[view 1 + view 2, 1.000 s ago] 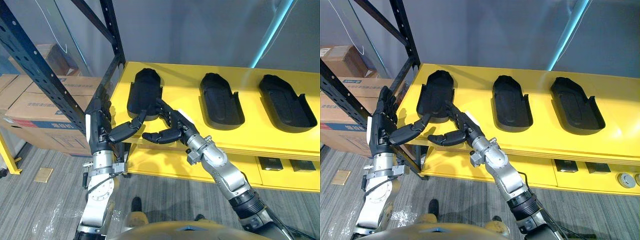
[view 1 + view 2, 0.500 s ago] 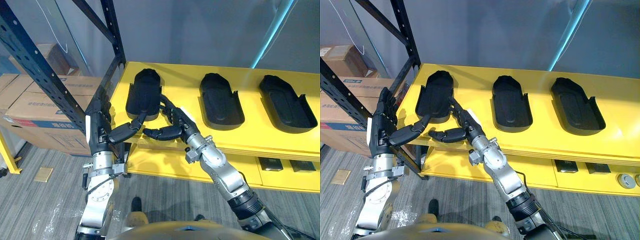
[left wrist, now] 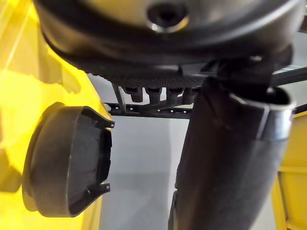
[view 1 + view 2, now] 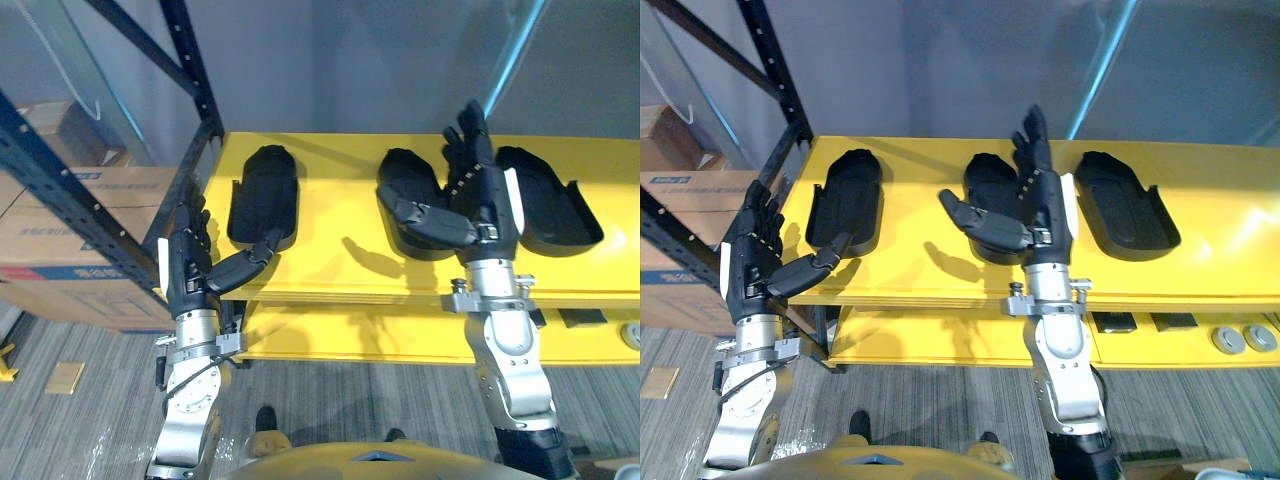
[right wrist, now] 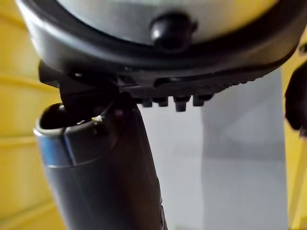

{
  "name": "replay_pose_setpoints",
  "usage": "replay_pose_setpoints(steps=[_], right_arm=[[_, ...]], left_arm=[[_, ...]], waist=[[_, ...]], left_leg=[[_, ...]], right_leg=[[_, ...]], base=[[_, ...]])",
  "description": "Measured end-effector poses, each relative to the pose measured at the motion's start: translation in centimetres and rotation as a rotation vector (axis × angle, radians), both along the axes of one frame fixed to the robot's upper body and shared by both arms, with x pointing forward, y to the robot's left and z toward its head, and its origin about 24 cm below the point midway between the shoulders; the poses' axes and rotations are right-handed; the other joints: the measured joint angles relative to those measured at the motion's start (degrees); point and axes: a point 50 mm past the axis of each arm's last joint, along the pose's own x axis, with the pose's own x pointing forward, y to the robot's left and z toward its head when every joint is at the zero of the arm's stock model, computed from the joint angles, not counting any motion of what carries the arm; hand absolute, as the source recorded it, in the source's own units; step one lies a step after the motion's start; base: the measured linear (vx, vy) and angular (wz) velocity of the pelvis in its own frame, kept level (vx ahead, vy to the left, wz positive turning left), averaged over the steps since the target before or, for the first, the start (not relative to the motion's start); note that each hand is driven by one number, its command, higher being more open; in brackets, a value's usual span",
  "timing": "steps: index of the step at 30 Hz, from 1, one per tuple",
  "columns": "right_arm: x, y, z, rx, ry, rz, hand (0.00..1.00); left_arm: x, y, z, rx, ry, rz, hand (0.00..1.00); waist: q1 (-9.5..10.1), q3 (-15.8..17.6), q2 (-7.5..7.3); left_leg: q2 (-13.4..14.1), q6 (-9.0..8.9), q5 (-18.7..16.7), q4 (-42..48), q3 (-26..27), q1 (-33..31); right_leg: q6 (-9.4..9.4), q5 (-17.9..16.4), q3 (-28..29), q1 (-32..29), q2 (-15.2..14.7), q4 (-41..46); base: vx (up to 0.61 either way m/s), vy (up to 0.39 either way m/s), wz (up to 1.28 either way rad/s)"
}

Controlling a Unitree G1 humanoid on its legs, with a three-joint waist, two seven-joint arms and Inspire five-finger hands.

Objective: Walk over and take three plastic housings, then place them on the shelf

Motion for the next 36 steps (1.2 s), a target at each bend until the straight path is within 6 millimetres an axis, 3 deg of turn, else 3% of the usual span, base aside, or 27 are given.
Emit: replay_pose_setpoints(steps=[7,18,21,27,32,36], right_arm=[[-1.7,-1.5,-2.2,-0.014,0.109,-0.065,1.00],[-2.2,-2.9,-2.9,-0.038,0.140,-0.168,1.00],[-2.2,-3.2,-3.6,-0.058,0.170,-0.216,1.00],[-2.6,-4.2,-5.9,0.088,0.256,-0.263,1.00],[-1.7,-5.2,-8.1,0.102,0.348,-0.237,1.00],[0.1,-5.7,-7.0,0.064,0.312,-0.172,1.00]], left_arm=[[-0.7,0.6,1.2,-0.016,-0.069,0.042,1.00],[-0.9,1.6,1.4,0.019,-0.075,0.101,1.00],[-0.9,1.8,1.4,0.033,-0.076,0.115,1.00],[-1.0,2.1,1.4,0.040,-0.076,0.124,1.00],[-0.9,2.1,1.3,0.054,-0.067,0.089,1.00],[-0.8,2.1,1.1,0.068,-0.053,0.058,1.00]], waist=[[-2.31,-1.1,0.80],[-2.61,-2.3,0.66],[-2.66,-2.4,0.49],[-2.73,-2.4,0.44],[-2.59,-2.4,0.45],[-2.44,-2.4,0.46]], left_leg=[[0.5,-0.38,-0.6,0.0,2.4,0.9],[0.5,-0.30,-1.2,0.0,4.0,1.5],[0.5,-0.35,-1.3,0.0,4.0,1.5],[0.4,-0.44,-1.4,0.0,4.0,1.3],[0.4,-0.45,-1.3,0.0,3.2,1.3],[0.4,-0.41,-1.1,0.0,2.2,1.3]], right_leg=[[0.12,0.2,2.3,-0.9,0.4,0.0],[0.27,0.7,3.4,-1.0,0.5,-0.9],[0.36,0.7,3.4,-1.0,0.5,-0.9],[0.36,0.7,3.3,-1.0,0.4,-1.2],[0.37,0.7,2.6,-0.4,0.4,-1.3],[0.36,0.7,1.5,0.4,0.4,-1.3]], base=[[0.02,-0.004,-0.20],[-0.01,0.000,-0.05],[0.00,0.000,0.00],[0.00,0.000,0.00],[0.00,-0.001,0.06],[-0.01,-0.004,0.14]])
